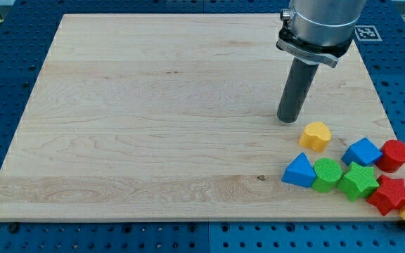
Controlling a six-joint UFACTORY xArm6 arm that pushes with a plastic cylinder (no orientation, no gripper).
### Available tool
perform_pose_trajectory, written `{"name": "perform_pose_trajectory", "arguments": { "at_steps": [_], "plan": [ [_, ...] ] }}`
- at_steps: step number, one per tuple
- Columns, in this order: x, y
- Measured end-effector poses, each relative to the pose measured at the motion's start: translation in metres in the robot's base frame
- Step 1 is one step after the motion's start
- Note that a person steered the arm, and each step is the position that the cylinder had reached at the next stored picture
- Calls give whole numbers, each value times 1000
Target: Move your arm into the group of blocks
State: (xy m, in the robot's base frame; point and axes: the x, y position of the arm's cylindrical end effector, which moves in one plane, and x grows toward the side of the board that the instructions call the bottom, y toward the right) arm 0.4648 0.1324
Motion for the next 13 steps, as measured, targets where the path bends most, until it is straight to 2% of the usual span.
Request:
{"name": "perform_pose_trajectory", "arguments": {
  "at_steps": [3,8,9,11,13],
  "plan": [
    [-19,1],
    [-13,159],
    [5,196],
    [17,213],
    [83,212]
  ]
}}
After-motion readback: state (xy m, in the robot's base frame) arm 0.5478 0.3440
